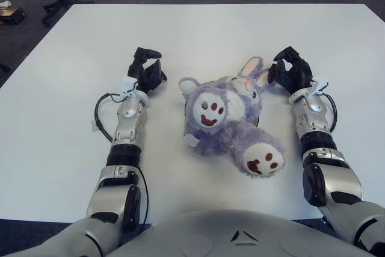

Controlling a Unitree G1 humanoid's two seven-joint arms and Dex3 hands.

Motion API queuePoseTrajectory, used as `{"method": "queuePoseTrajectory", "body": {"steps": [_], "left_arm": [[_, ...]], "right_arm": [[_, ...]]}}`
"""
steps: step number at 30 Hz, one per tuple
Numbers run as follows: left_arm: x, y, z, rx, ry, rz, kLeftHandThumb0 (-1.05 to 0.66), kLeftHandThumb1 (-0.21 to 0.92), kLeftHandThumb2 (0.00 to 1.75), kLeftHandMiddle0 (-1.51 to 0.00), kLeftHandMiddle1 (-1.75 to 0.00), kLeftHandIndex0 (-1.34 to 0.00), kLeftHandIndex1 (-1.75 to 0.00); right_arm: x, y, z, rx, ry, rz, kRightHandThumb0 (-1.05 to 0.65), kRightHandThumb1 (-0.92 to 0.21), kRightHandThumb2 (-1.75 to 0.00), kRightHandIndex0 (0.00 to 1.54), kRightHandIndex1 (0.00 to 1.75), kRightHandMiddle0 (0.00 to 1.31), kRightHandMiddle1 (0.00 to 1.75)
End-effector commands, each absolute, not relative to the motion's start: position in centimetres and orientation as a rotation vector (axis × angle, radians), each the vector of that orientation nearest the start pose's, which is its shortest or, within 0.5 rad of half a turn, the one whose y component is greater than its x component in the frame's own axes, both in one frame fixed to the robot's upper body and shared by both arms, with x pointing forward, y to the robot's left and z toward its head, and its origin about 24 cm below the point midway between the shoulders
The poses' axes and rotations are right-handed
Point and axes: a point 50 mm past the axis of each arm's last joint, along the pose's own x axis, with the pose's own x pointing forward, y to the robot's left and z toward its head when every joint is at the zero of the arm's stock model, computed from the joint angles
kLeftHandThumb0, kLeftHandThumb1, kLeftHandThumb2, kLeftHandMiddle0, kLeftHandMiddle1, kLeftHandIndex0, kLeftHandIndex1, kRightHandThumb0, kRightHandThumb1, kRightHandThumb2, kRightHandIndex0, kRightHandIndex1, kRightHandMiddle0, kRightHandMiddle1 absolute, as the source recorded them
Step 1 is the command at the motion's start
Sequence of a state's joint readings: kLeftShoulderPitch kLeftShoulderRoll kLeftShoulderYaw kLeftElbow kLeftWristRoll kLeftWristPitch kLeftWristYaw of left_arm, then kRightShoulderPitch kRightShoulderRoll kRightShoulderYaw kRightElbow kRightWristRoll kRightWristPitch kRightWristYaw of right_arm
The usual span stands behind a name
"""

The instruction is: Put the doll into the plate.

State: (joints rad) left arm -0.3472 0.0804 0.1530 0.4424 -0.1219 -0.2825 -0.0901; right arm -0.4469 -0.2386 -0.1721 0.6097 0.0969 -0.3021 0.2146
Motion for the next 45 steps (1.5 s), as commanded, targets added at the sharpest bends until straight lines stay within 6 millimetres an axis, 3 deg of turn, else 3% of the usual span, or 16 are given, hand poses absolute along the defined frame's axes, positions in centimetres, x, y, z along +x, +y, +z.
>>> {"method": "queuePoseTrajectory", "body": {"steps": [1, 17, 33, 45], "left_arm": [[30.6, 18.4, 4.8, -0.080, -0.144, 0.014, -0.36, 0.80, 0.68, -0.81, -1.75, -0.28, -1.75], [30.2, 18.8, 5.0, -0.070, -0.170, -0.020, -0.36, 0.82, 0.65, -0.81, -1.75, -0.27, -1.75], [29.9, 19.0, 5.3, -0.060, -0.189, -0.040, -0.36, 0.83, 0.63, -0.83, -1.75, -0.26, -1.75], [29.6, 19.0, 5.3, -0.057, -0.194, -0.045, -0.36, 0.83, 0.61, -0.85, -1.75, -0.28, -1.73]], "right_arm": [[32.3, -22.4, 6.8, -0.181, -0.112, 0.057, -0.36, -0.82, -0.62, 0.88, 1.75, 0.29, 1.72], [30.9, -21.7, 7.8, -0.114, -0.173, 0.082, -0.35, -0.92, -0.36, 0.90, 1.75, 0.38, 1.57], [28.7, -21.1, 8.3, -0.083, -0.251, 0.085, -0.35, -0.92, -0.37, 0.93, 1.75, 0.36, 1.59], [28.6, -21.0, 8.6, -0.041, -0.297, 0.031, -0.35, -0.92, -0.38, 0.94, 1.75, 0.34, 1.60]]}}
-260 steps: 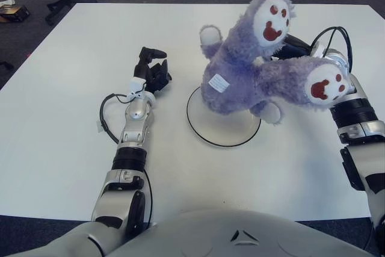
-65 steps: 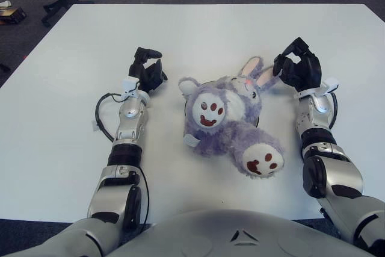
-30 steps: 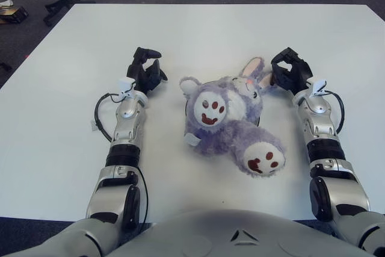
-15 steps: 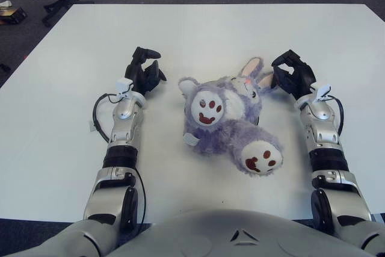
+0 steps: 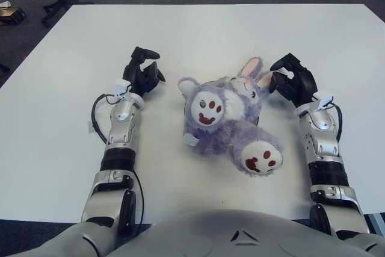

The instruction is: Put the doll into the plate.

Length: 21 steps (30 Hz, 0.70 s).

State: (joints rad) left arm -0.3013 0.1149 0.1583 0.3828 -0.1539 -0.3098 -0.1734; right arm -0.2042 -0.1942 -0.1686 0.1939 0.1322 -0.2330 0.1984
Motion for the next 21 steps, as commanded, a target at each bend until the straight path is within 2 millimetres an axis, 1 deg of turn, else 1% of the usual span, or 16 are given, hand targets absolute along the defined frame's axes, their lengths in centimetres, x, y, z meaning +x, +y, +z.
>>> {"method": "queuePoseTrajectory", "body": {"steps": [1, 18, 21], "left_arm": [[29.59, 19.05, 5.36, -0.057, -0.196, -0.046, -0.36, 0.84, 0.60, -0.86, -1.75, -0.28, -1.72], [29.36, 18.89, 5.53, -0.053, -0.200, -0.053, -0.35, 0.85, 0.57, -0.87, -1.75, -0.27, -1.72], [29.37, 18.88, 5.55, -0.053, -0.199, -0.054, -0.35, 0.85, 0.57, -0.87, -1.75, -0.27, -1.72]], "right_arm": [[28.61, -21.02, 8.68, -0.028, -0.311, 0.023, -0.35, -0.92, -0.38, 0.94, 1.75, 0.34, 1.60], [28.84, -20.99, 8.59, -0.003, -0.353, 0.017, -0.35, -0.92, -0.38, 0.95, 1.75, 0.35, 1.60], [28.89, -20.96, 8.58, -0.003, -0.356, 0.017, -0.35, -0.91, -0.44, 0.93, 1.75, 0.31, 1.65]]}}
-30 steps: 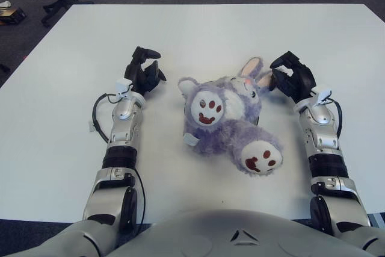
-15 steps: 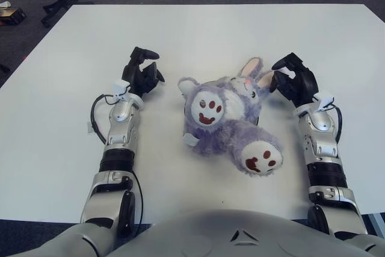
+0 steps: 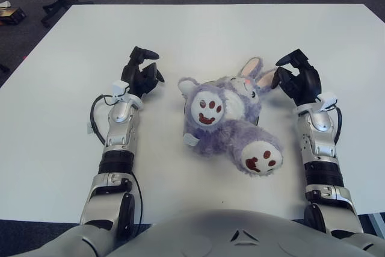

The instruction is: Put the doll into the plate.

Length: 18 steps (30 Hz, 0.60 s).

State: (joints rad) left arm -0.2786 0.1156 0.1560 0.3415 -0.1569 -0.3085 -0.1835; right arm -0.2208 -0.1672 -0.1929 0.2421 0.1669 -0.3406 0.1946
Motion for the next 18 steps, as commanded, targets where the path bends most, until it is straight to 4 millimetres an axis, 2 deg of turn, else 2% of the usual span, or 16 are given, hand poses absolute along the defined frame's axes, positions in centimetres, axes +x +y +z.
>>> {"method": "queuePoseTrajectory", "body": {"steps": [1, 5, 10, 18], "left_arm": [[29.37, 18.88, 5.55, -0.053, -0.199, -0.054, -0.35, 0.86, 0.57, -0.87, -1.75, -0.27, -1.72], [29.37, 18.88, 5.57, -0.053, -0.199, -0.054, -0.35, 0.86, 0.57, -0.88, -1.75, -0.27, -1.72], [29.29, 18.88, 5.60, -0.056, -0.202, -0.057, -0.35, 0.86, 0.58, -0.88, -1.75, -0.27, -1.73], [29.09, 18.91, 5.66, -0.064, -0.198, -0.061, -0.35, 0.85, 0.58, -0.89, -1.75, -0.27, -1.73]], "right_arm": [[28.89, -20.96, 8.58, -0.003, -0.356, 0.017, -0.35, -0.90, -0.45, 0.93, 1.75, 0.30, 1.66], [28.91, -20.93, 8.57, -0.004, -0.359, 0.015, -0.35, -0.90, -0.47, 0.92, 1.75, 0.29, 1.68], [28.95, -20.71, 8.63, -0.018, -0.371, -0.005, -0.36, -0.83, -0.62, 0.90, 1.75, 0.27, 1.73], [28.96, -20.59, 8.66, -0.019, -0.368, -0.022, -0.37, -0.77, -0.71, 0.95, 1.75, 0.29, 1.75]]}}
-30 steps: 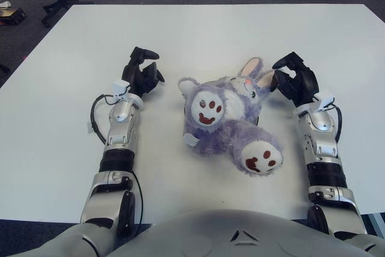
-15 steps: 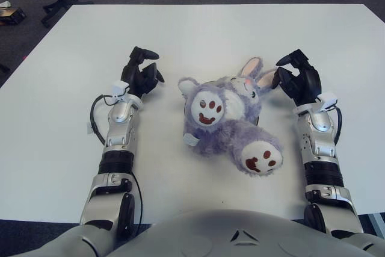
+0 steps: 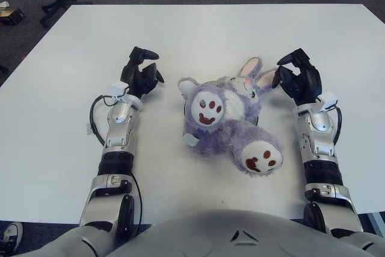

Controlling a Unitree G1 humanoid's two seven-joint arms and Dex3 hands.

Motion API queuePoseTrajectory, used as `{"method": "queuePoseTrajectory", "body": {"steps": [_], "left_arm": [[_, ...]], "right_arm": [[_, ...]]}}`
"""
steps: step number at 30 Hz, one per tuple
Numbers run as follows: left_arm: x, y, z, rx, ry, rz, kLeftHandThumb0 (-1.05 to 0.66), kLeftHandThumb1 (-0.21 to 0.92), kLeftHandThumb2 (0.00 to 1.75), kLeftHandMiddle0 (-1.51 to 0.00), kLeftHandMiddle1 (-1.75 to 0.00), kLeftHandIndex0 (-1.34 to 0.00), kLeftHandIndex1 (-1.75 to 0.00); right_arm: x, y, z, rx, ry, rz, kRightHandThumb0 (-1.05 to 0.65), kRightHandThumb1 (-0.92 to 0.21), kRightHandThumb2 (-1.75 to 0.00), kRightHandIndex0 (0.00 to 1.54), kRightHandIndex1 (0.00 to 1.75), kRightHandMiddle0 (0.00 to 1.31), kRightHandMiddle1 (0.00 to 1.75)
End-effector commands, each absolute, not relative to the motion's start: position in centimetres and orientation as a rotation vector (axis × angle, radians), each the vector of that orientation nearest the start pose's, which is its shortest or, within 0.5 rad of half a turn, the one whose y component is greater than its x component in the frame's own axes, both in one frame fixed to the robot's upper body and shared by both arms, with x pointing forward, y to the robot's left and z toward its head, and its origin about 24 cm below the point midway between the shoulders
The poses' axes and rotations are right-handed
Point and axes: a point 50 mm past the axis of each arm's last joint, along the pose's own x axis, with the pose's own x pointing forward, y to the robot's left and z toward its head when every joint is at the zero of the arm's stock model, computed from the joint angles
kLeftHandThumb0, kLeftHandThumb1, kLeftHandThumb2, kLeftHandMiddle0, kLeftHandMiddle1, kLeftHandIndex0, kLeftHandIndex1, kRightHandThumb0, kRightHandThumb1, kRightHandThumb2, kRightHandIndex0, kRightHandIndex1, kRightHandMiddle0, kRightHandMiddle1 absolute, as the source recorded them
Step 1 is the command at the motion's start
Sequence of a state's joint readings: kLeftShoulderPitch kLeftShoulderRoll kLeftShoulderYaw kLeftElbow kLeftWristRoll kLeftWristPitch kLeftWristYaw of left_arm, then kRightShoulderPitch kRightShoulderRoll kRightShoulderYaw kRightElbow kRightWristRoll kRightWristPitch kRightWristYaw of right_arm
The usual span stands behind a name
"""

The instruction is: Put the doll into the plate.

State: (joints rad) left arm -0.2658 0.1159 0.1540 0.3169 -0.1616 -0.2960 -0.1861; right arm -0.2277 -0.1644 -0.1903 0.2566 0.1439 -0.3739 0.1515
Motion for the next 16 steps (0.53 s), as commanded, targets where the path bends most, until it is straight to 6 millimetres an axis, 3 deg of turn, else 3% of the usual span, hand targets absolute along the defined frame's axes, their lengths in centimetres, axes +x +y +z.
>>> {"method": "queuePoseTrajectory", "body": {"steps": [1, 16], "left_arm": [[29.02, 18.91, 5.68, -0.067, -0.198, -0.063, -0.35, 0.85, 0.58, -0.89, -1.75, -0.27, -1.73], [28.70, 18.74, 5.88, -0.081, -0.198, -0.062, -0.36, 0.84, 0.59, -0.91, -1.75, -0.28, -1.72]], "right_arm": [[28.96, -20.57, 8.66, -0.017, -0.365, -0.027, -0.37, -0.77, -0.71, 0.95, 1.75, 0.29, 1.75], [29.00, -20.53, 8.64, 0.022, -0.359, -0.073, -0.37, -0.74, -0.75, 0.97, 1.75, 0.31, 1.75]]}}
